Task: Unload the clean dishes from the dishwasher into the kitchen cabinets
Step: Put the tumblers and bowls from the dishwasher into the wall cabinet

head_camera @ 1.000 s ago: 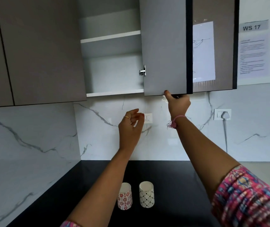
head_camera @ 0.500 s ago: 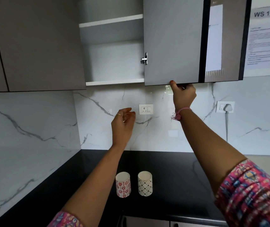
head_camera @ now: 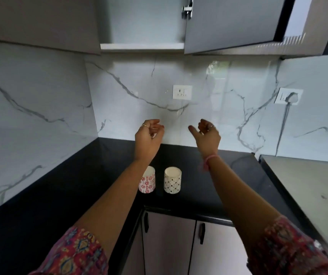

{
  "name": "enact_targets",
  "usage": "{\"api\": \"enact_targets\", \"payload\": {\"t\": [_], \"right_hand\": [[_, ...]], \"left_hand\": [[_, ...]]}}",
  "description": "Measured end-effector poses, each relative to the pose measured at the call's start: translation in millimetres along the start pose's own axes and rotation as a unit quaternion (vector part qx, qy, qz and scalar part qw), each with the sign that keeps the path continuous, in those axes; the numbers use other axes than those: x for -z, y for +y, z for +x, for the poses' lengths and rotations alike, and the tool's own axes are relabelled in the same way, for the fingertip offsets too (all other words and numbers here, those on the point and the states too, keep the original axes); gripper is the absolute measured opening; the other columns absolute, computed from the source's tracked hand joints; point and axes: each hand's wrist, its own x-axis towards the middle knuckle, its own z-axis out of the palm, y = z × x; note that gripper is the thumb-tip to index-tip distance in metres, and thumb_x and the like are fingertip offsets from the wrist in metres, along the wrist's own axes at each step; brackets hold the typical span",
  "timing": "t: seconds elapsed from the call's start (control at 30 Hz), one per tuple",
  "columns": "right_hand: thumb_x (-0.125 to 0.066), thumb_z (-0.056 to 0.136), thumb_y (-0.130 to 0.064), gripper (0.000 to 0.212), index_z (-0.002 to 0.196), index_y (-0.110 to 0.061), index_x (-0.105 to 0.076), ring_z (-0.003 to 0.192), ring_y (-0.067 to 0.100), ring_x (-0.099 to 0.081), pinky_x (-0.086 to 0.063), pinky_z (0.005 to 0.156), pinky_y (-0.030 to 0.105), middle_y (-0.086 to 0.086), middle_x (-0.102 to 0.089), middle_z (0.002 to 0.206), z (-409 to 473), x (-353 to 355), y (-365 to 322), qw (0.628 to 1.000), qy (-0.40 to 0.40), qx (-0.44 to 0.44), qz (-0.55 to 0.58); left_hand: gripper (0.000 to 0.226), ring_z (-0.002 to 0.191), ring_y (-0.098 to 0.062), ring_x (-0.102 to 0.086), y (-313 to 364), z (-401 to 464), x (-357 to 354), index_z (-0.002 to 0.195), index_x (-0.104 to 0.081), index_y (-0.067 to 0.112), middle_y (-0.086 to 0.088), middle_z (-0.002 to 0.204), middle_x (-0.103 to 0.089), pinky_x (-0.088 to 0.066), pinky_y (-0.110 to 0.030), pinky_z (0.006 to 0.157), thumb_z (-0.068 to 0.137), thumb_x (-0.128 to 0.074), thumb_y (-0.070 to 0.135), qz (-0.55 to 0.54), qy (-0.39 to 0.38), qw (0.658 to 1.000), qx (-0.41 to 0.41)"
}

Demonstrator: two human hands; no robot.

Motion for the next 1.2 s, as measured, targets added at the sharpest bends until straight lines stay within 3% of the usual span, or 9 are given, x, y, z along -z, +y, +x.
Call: {"api": "enact_targets", "payload": {"t": [0.13, 0.3, 0.57, 0.67, 0.8, 0.87, 0.97, 1.03, 1.2], "right_hand": [[-0.078, 0.077, -0.028, 0.072, 0.137, -0.005, -0.046, 0.122, 0.022, -0.054, -0.043, 0.101, 0.027, 0.012, -0.055, 0.133, -37.2, -15.6, 78.9, 0.993, -0.055, -0.059, -0.086], [-0.083, 0.070, -0.033, 0.093, 0.145, -0.009, -0.032, 0.134, 0.022, -0.041, -0.036, 0.107, 0.030, 0.010, -0.039, 0.148, -63.2, -37.4, 159.4, 0.974, -0.119, -0.137, -0.137], [-0.085, 0.066, -0.030, 0.102, 0.147, -0.014, -0.025, 0.126, 0.007, -0.035, -0.032, 0.104, 0.023, 0.000, -0.035, 0.144, -65.1, -62.9, 230.6, 0.962, -0.154, -0.175, -0.139], [-0.085, 0.065, -0.028, 0.095, 0.143, -0.018, -0.031, 0.123, 0.006, -0.038, -0.035, 0.103, 0.021, -0.003, -0.038, 0.139, -61.7, -70.3, 247.0, 0.962, -0.159, -0.178, -0.130], [-0.086, 0.064, -0.025, 0.090, 0.138, -0.022, -0.035, 0.120, 0.007, -0.043, -0.039, 0.103, 0.022, -0.007, -0.042, 0.133, -58.2, -75.6, 260.5, 0.965, -0.157, -0.180, -0.109], [-0.086, 0.063, -0.025, 0.088, 0.135, -0.026, -0.035, 0.118, 0.006, -0.045, -0.041, 0.100, 0.020, -0.009, -0.044, 0.129, -57.4, -77.1, 265.0, 0.966, -0.157, -0.184, -0.092], [-0.087, 0.062, -0.025, 0.084, 0.130, -0.029, -0.037, 0.117, 0.006, -0.047, -0.043, 0.095, 0.016, -0.010, -0.047, 0.126, -58.0, -77.4, 268.1, 0.968, -0.150, -0.184, -0.081], [-0.087, 0.061, -0.024, 0.084, 0.130, -0.027, -0.039, 0.118, 0.008, -0.048, -0.045, 0.099, 0.022, -0.009, -0.049, 0.126, -57.8, -77.5, 269.1, 0.969, -0.145, -0.186, -0.077], [-0.087, 0.060, -0.025, 0.086, 0.131, -0.026, -0.040, 0.119, 0.009, -0.049, -0.044, 0.092, 0.015, -0.011, -0.049, 0.125, -53.4, -77.2, 263.0, 0.969, -0.153, -0.182, -0.072]], "left_hand": [[0.037, 0.096, -0.006, -0.061, -54.8, -21.5, 1.8, 0.120, -0.056, 0.012, 0.000, 0.107, -0.064, -0.047, -0.007, 0.074, 0.086, -0.067, 0.024, 0.045, -0.038, 0.996, 0.064], [0.075, 0.121, -0.015, -0.047, -140.7, -34.9, -1.7, 0.139, -0.038, 0.011, -0.006, 0.135, -0.046, -0.039, -0.022, 0.092, 0.078, -0.076, 0.032, 0.118, -0.114, 0.972, 0.169], [0.120, 0.133, -0.025, -0.031, -240.0, -54.0, -14.6, 0.149, -0.013, 0.011, -0.010, 0.144, -0.025, -0.037, -0.038, 0.105, 0.059, -0.088, 0.037, 0.159, -0.099, 0.957, 0.222], [0.122, 0.131, -0.022, -0.034, -264.1, -56.1, -18.3, 0.149, -0.012, 0.015, -0.008, 0.144, -0.026, -0.039, -0.038, 0.105, 0.057, -0.089, 0.035, 0.146, -0.094, 0.955, 0.238], [0.118, 0.124, -0.008, -0.035, -280.8, -59.1, -26.5, 0.148, -0.017, 0.015, -0.004, 0.141, -0.034, -0.035, -0.026, 0.102, 0.057, -0.090, 0.029, 0.112, -0.054, 0.960, 0.252], [0.113, 0.124, -0.010, -0.040, -286.9, -61.4, -29.5, 0.145, -0.024, 0.013, -0.002, 0.137, -0.041, -0.038, -0.025, 0.102, 0.055, -0.091, 0.028, 0.095, -0.026, 0.957, 0.271], [0.097, 0.116, -0.010, -0.049, -291.4, -66.7, -31.0, 0.132, -0.041, 0.017, 0.008, 0.123, -0.048, -0.043, -0.017, 0.088, 0.051, -0.092, 0.030, 0.091, 0.004, 0.955, 0.283], [0.093, 0.112, -0.007, -0.049, -290.3, -67.1, -32.3, 0.129, -0.044, 0.019, 0.012, 0.118, -0.048, -0.041, -0.012, 0.082, 0.051, -0.092, 0.032, 0.092, 0.019, 0.953, 0.289], [0.090, 0.108, -0.005, -0.049, -279.9, -62.7, -32.5, 0.128, -0.047, 0.018, 0.004, 0.124, -0.054, -0.043, -0.017, 0.082, 0.051, -0.092, 0.031, 0.093, 0.035, 0.948, 0.302]]}}
